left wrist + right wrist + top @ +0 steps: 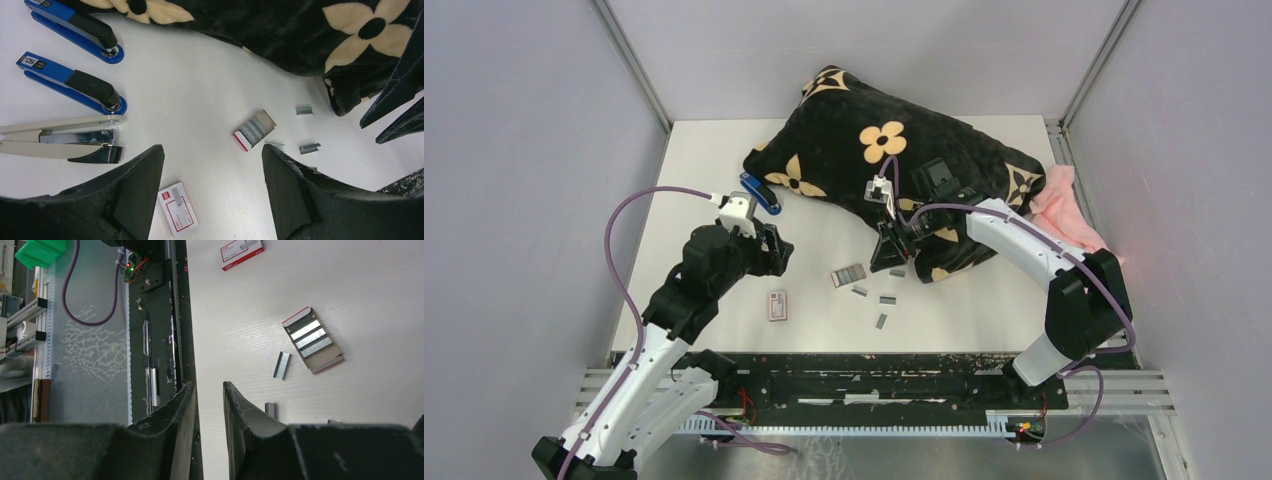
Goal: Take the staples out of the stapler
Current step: Pick up the staple from the center of the board.
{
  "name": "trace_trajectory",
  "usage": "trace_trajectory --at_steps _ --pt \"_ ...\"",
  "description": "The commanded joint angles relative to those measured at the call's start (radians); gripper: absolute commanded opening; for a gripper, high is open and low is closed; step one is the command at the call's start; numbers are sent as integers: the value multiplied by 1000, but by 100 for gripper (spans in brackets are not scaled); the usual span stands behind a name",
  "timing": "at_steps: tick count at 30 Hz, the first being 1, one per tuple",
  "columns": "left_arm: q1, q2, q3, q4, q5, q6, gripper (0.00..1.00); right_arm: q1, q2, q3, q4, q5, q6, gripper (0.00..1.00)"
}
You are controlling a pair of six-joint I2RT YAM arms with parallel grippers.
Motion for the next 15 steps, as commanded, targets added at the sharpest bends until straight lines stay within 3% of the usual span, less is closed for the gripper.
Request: trace_trajectory --at_steps 1,6,11,15 --pt "6 -9 1 52 20 41 79 8 -33 -46 54 -33 13 33" --pt "6 -3 1 55 29 44 79 20 -37 -85 72 30 -19 40" --pt "8 -2 2 55 32 44 79 56 63 9 -81 149 -100 40" --pt "9 -7 1 55 33 45 79 81 119 41 -110 235 -105 40"
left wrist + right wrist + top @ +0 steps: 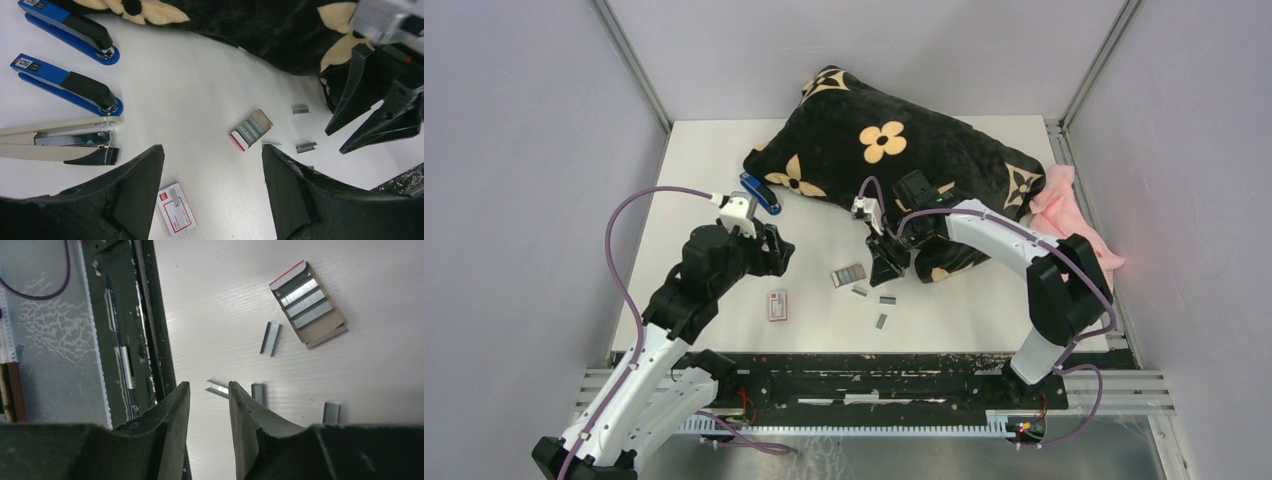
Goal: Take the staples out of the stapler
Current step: Pick up the staple from the center of the board.
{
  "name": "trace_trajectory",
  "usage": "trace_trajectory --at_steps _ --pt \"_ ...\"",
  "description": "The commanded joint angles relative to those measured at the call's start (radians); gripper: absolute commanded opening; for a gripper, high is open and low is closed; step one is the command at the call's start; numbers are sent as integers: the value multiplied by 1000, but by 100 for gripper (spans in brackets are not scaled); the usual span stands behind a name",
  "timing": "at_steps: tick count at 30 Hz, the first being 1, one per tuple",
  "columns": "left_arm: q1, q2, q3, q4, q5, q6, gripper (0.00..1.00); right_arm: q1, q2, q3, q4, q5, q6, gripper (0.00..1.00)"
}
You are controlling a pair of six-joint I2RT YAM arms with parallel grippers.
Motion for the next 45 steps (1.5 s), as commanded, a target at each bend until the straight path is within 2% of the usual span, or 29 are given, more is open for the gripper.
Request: trace_trajectory --at_steps 1,17,27,45 --pt "7 -7 1 52 14 45 79 28 50 55 -50 117 -40 40" --pt "11 -13 2 54 23 45 79 51 158 97 -30 312 10 41" --pt "16 -11 2 55 27 45 79 122 219 118 2 345 48 41" --pt "28 -11 1 60 39 44 79 234 280 162 32 584 56 52"
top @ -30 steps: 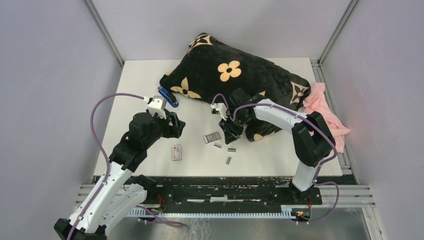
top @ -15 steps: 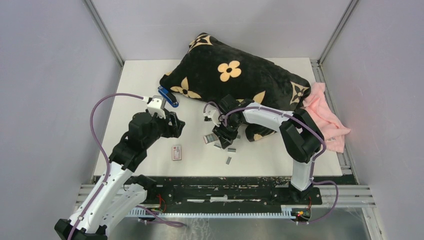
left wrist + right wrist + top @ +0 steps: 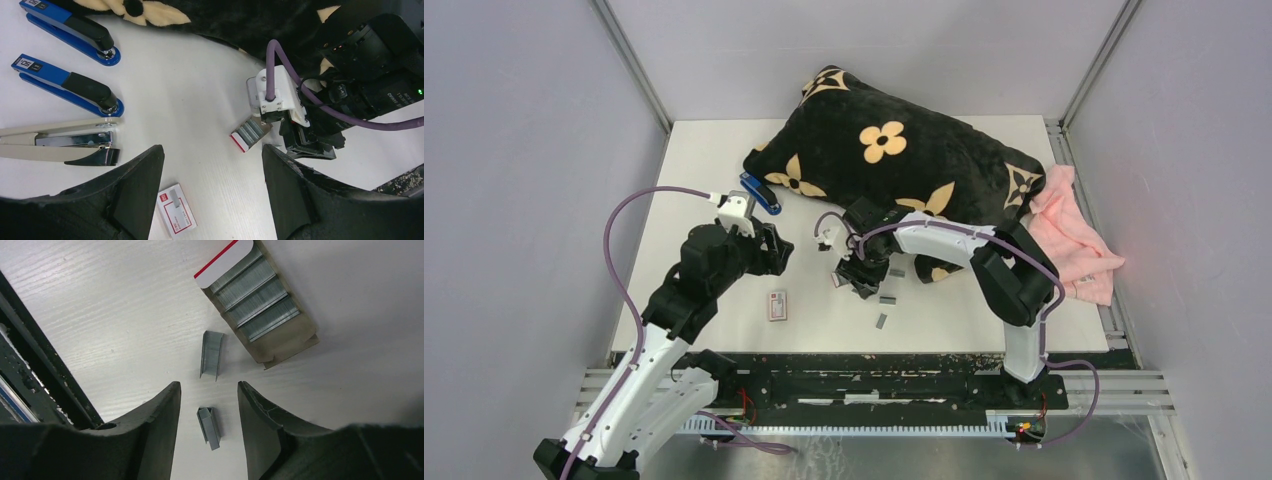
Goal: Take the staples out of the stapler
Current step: Pick up the staple from the center of the board.
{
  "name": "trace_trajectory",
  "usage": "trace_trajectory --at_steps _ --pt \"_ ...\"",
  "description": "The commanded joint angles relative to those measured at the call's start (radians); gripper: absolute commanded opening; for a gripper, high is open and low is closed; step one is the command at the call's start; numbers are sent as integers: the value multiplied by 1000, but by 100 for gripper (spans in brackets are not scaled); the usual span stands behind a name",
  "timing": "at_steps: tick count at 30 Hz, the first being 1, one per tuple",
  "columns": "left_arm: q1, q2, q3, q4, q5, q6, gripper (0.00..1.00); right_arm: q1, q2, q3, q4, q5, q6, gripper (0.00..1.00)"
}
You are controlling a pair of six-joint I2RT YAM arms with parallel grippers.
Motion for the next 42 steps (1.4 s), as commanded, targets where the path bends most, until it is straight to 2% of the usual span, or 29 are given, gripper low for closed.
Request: trace_trajectory --at_steps 1,12,28,32,42 --pt "9 -9 1 55 26 44 79 21 17 43 22 76 6 53" --pt "13 -9 1 57 30 43 79 56 40 53 30 112 18 50" --pt "15 -15 -1 57 32 43 79 98 56 62 23 197 1 30" --pt "14 -15 -1 57 32 44 79 98 40 57 10 195 -26 25" --pt "14 -21 -1 57 32 45 79 98 -26 14 -32 143 -164 21"
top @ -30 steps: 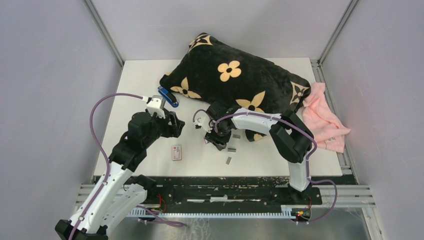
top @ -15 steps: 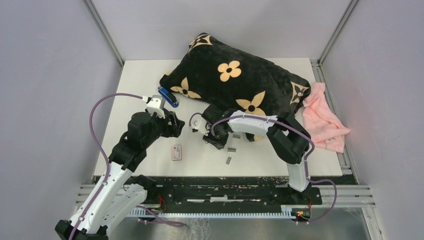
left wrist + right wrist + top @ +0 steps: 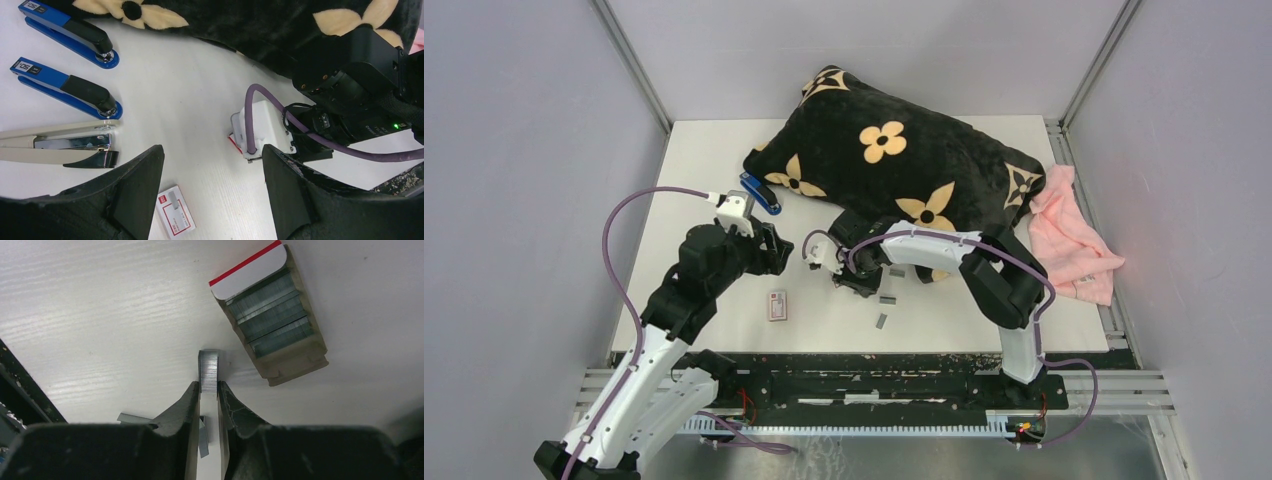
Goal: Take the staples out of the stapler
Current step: Pick up the staple from the center of the board.
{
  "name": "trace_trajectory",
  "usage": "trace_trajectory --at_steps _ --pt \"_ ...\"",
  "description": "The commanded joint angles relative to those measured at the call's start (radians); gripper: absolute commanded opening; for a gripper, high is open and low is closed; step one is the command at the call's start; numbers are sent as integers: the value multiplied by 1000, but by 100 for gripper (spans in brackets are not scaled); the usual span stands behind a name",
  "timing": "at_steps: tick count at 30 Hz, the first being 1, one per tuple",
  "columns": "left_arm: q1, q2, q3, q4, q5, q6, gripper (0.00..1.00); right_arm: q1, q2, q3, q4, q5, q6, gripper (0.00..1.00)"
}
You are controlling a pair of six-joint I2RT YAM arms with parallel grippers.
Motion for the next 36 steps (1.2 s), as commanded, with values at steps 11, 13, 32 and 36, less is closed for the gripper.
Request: trace_trajectory --at_steps 11,13,32,36 --pt "4 -24 -1 50 7 45 79 7 -77 -38 -96 -80 -184 22" --pt "7 -26 -1 50 6 46 79 8 -73 -40 -93 -74 -185 22" --pt "7 -35 0 50 1 45 79 26 -43 -34 -95 -43 -185 29" --pt "8 -35 1 50 1 46 79 26 -43 -30 -99 -53 -179 34"
